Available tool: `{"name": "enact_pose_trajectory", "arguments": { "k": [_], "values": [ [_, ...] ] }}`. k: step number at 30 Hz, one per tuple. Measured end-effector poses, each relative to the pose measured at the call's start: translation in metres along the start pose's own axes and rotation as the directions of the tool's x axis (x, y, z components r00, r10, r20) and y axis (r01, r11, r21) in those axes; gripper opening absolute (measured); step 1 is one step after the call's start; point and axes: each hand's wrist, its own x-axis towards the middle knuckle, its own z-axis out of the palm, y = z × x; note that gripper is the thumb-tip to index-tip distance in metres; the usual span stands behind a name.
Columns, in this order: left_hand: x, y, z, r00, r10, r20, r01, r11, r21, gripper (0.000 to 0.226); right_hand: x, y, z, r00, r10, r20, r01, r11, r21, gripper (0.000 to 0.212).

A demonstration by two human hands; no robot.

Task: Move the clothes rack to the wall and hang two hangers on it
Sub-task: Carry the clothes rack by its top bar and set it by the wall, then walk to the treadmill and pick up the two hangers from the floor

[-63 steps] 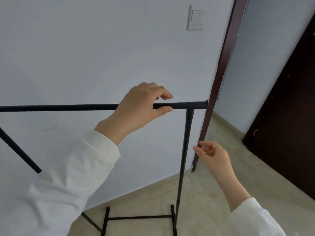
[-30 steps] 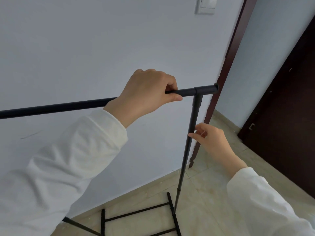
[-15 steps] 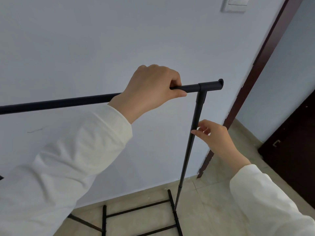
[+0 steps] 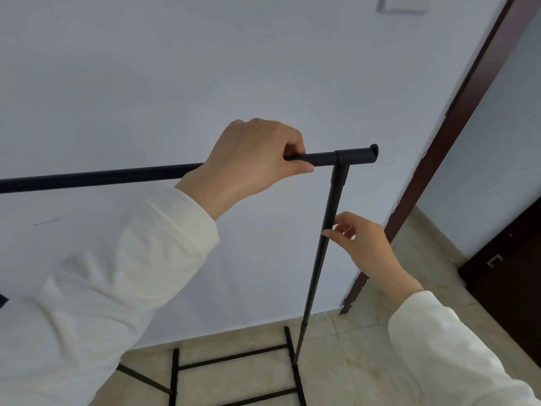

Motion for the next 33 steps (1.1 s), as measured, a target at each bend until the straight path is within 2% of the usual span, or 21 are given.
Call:
{"name": "enact_pose_trajectory", "arguments": {
  "k": [13, 16, 20, 22, 24, 27, 29, 30, 31, 33],
  "values": [
    [-0.003, 0.003, 0.000, 0.998, -0.047, 0.047, 0.052, 0.993, -0.108, 0.024, -0.003, 0.006, 0.004, 1.000, 0.026, -0.015, -0.025, 0.995, 0.099, 0.025],
    [-0.006, 0.001, -0.002, 0.998, -0.018, 0.068, 0.027, 0.992, -0.126, 0.024, -0.010, 0.004, 0.006, 0.996, 0.088, -0.023, -0.083, 0.987, 0.140, 0.020],
    [-0.010, -0.007, -0.001, 0.997, 0.026, 0.075, -0.015, 0.990, -0.144, 0.028, -0.028, 0.005, 0.006, 0.966, 0.250, -0.068, -0.218, 0.928, 0.302, 0.034],
    [-0.015, -0.011, 0.003, 0.998, 0.060, 0.005, -0.059, 0.988, -0.140, 0.034, -0.044, 0.005, 0.006, 0.935, 0.339, -0.107, -0.267, 0.869, 0.416, 0.035],
    [-0.022, -0.012, 0.010, 0.983, 0.107, -0.151, -0.133, 0.975, -0.178, 0.036, -0.065, 0.006, 0.008, 0.897, 0.421, -0.132, -0.305, 0.807, 0.507, 0.031],
    [-0.042, -0.004, 0.028, 0.925, 0.143, -0.351, -0.265, 0.907, -0.327, 0.028, -0.105, 0.014, 0.021, 0.816, 0.551, -0.177, -0.344, 0.708, 0.617, 0.021],
    [-0.058, 0.006, 0.046, 0.894, 0.156, -0.420, -0.305, 0.898, -0.317, 0.025, -0.130, 0.021, 0.031, 0.770, 0.612, -0.183, -0.364, 0.655, 0.662, 0.016],
    [-0.068, 0.015, 0.059, 0.902, 0.148, -0.404, -0.310, 0.876, -0.370, 0.025, -0.149, 0.025, 0.035, 0.737, 0.647, -0.194, -0.374, 0.630, 0.681, 0.016],
    [-0.079, 0.024, 0.071, 0.940, 0.112, -0.323, -0.267, 0.833, -0.485, 0.026, -0.163, 0.029, 0.038, 0.710, 0.675, -0.201, -0.379, 0.606, 0.700, 0.015],
    [-0.102, 0.051, 0.100, 0.997, 0.065, -0.043, -0.075, 0.658, -0.750, 0.025, -0.200, 0.037, 0.038, 0.637, 0.736, -0.229, -0.378, 0.557, 0.740, 0.011]
  ]
}}
